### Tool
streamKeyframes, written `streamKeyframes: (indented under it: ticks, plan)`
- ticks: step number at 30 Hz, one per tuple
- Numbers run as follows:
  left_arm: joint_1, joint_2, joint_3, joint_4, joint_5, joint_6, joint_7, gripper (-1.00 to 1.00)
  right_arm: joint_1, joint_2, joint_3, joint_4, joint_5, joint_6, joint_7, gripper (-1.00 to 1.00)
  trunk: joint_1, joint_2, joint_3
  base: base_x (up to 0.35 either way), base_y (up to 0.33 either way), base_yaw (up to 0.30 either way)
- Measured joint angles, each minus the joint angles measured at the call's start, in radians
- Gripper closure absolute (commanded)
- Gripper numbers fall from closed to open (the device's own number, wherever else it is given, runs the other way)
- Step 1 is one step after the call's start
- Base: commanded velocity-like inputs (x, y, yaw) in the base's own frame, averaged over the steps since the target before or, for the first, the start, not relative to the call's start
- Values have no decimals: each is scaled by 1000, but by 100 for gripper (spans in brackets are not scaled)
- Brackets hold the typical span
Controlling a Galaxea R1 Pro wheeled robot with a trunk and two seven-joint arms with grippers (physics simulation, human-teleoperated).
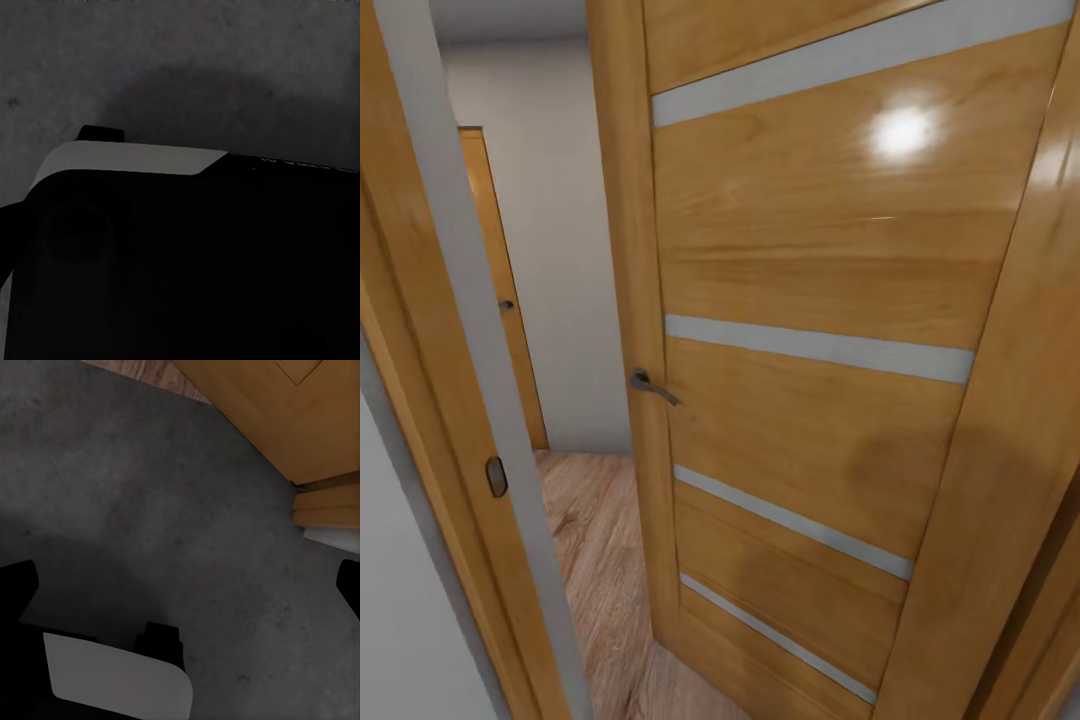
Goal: Move the two storage containers from the living room to the garage. In the garage, place one container on the floor and stack the other container on top of it (either order is fine).
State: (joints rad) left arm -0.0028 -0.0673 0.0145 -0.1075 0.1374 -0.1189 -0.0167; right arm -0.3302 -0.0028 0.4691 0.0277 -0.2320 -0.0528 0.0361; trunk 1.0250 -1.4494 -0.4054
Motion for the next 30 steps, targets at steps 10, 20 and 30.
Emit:
streamKeyframes:
  ticks: [10, 20, 30]
  plan:
    - [0, 0, 0, 0, 0, 1, 0, -100, 0, 0, 0, 0, 0, -1, -1, -100, 0, 0, 0, 0, 0, 0]
    - [0, 0, 0, 0, 0, 0, 0, -100, 0, 0, 0, 0, 0, -1, -1, -100, 0, 0, 0, 0, 0, 0]
    - [0, 0, -1, 0, -1, 0, 0, -100, 0, 1, 0, 0, 0, 0, -1, -100, 0, 0, 0, 36, 0, 0]
